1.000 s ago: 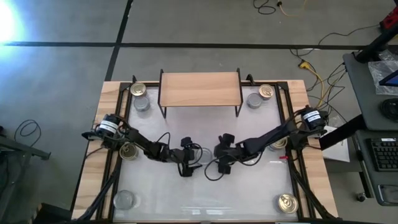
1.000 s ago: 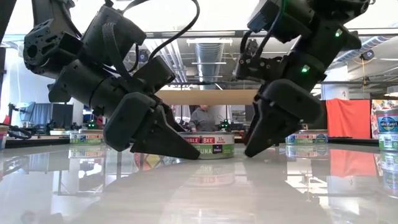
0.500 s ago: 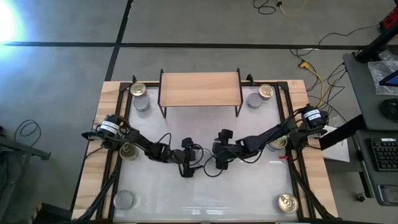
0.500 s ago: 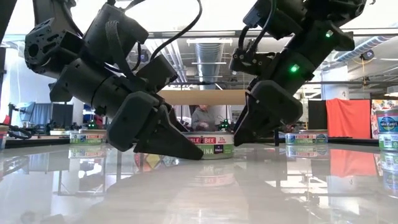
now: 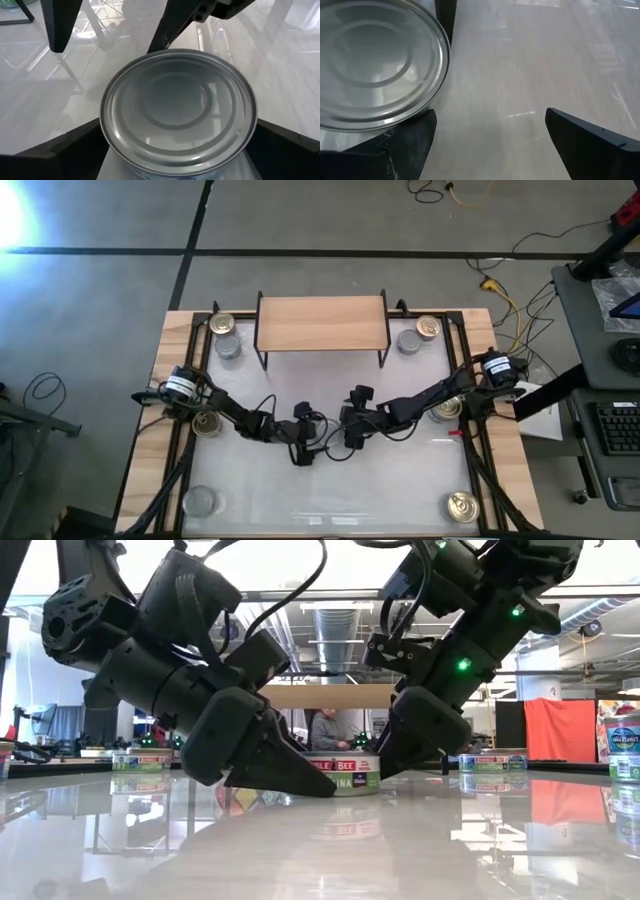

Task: Stack canned seafood by type on shelf
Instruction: Put the green tuna can on the shelf

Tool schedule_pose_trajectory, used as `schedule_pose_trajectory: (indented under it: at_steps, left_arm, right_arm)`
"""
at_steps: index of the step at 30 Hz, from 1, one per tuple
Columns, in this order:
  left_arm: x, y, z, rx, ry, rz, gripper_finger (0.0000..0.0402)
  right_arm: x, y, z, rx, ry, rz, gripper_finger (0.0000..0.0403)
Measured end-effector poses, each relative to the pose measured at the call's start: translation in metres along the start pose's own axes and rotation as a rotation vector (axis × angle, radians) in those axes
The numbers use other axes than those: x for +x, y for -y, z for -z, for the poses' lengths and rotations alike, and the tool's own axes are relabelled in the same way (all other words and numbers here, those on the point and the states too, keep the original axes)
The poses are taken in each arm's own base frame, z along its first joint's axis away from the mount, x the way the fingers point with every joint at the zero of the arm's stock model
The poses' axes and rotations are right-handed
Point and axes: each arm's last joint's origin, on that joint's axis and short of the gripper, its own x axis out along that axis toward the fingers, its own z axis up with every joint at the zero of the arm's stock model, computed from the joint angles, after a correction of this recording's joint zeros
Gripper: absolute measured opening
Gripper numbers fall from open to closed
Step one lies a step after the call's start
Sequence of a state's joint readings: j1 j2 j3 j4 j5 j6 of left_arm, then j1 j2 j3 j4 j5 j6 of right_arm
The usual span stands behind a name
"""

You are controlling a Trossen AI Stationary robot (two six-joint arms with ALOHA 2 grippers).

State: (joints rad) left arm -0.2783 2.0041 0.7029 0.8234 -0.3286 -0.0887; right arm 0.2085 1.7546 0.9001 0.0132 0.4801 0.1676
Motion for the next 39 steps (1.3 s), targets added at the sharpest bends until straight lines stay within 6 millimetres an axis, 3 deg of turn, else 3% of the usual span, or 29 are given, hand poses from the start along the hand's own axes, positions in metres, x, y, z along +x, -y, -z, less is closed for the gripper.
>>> schedule_pose_trajectory:
  at_steps: [6,13,22,27,31,39]
  left_arm:
    - [-0.001,-0.001,-0.001,-0.027,0.005,0.005,0.0373]
    - [-0.01,-0.004,-0.016,-0.044,0.018,-0.007,0.0368]
    - [-0.05,-0.018,-0.048,-0.014,0.012,-0.033,0.0368]
    - [-0.082,-0.049,-0.067,-0.009,0.082,-0.101,0.0368]
    - [-0.107,-0.086,-0.087,-0.045,0.131,-0.172,0.0368]
    - [-0.143,-0.152,-0.12,-0.023,0.055,-0.283,0.0368]
  right_arm:
    - [-0.003,0.001,-0.001,0.009,-0.007,-0.001,0.0368]
    - [-0.02,0.009,-0.007,0.039,-0.02,0.001,0.0368]
    - [-0.052,0.026,-0.012,0.066,0.015,0.041,0.0368]
    - [-0.058,0.03,-0.012,0.081,0.08,0.053,0.0368]
    - [-0.056,0.028,-0.013,0.086,0.096,0.044,0.0368]
    - [-0.057,0.017,-0.011,0.074,0.105,0.02,0.0368]
